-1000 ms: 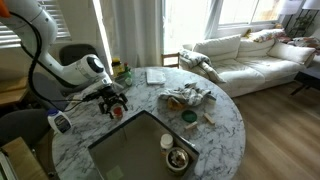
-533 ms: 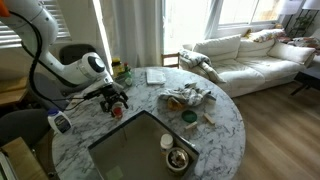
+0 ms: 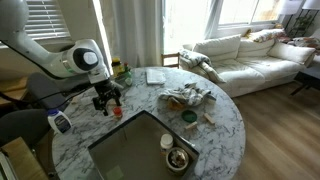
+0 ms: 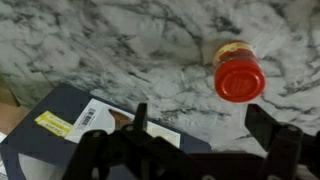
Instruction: Turn the container with an orange lid on the over
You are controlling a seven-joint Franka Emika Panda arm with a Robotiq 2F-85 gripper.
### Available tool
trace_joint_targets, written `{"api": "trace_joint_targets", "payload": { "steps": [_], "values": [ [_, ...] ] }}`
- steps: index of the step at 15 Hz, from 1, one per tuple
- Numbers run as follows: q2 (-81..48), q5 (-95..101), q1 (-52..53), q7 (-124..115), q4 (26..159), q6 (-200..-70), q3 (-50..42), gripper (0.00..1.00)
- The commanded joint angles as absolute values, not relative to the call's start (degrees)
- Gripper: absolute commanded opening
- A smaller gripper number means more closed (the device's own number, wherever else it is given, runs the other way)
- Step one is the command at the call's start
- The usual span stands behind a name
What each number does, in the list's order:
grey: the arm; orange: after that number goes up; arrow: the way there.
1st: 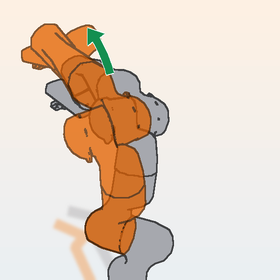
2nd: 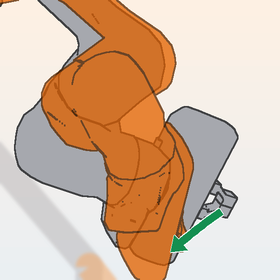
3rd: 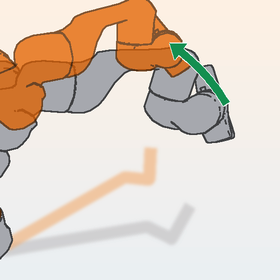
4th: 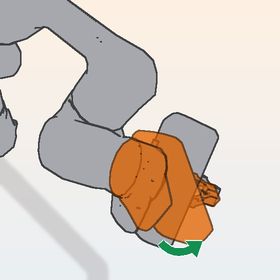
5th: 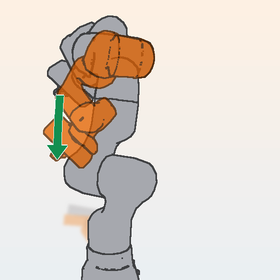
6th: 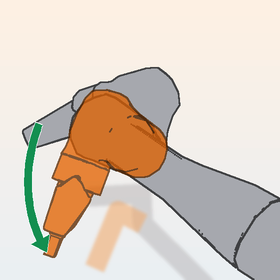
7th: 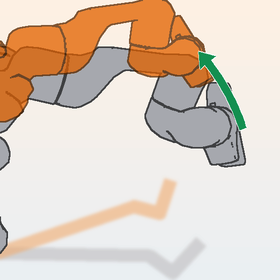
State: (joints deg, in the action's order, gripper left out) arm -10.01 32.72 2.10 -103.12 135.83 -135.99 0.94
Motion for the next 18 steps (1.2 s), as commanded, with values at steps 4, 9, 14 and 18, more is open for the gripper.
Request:
{"api": "trace_joint_targets", "payload": {
  "steps": [4, 9, 14, 18],
  "values": [
    [3.45, 25.12, -0.27, -74.86, 146.84, -134.62, 1.21, 1.0],
    [9.7, 23.5, -0.65, -54.47, 149.63, -134.34, -0.1, 1.0],
    [16.59, 13.64, 0.55, -34.89, 151.8, -135.35, -3.43, 1.0],
    [21.01, 2.74, 0.26, -17.79, 152.15, -133.52, -3.06, 1.0]
  ]
}}
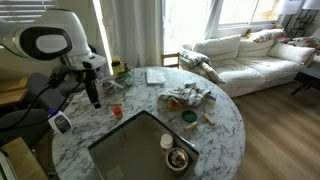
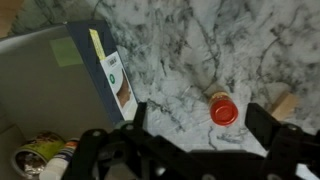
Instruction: Turn the container with an orange lid on the over
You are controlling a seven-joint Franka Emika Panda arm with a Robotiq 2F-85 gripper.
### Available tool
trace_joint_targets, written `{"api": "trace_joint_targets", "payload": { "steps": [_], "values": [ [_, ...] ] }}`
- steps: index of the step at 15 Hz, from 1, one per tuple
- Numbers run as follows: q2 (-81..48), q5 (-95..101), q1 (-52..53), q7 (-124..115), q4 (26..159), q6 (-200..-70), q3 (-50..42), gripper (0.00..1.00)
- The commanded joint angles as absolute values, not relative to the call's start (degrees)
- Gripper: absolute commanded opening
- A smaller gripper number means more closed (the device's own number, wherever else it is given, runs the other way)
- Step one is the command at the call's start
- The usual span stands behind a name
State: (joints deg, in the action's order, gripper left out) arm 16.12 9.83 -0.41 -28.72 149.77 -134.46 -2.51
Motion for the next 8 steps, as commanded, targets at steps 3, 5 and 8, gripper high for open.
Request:
{"api": "trace_joint_targets", "payload": {
  "steps": [3, 5, 8],
  "values": [
    [23.36, -3.62, 1.4, -6.99, 151.66, -131.26, -3.6, 1.0],
    [21.13, -1.79, -0.8, -10.09, 150.26, -132.31, -1.53, 1.0],
    [22.1, -2.6, -0.4, -8.39, 150.36, -132.05, -1.63, 1.0]
  ]
}}
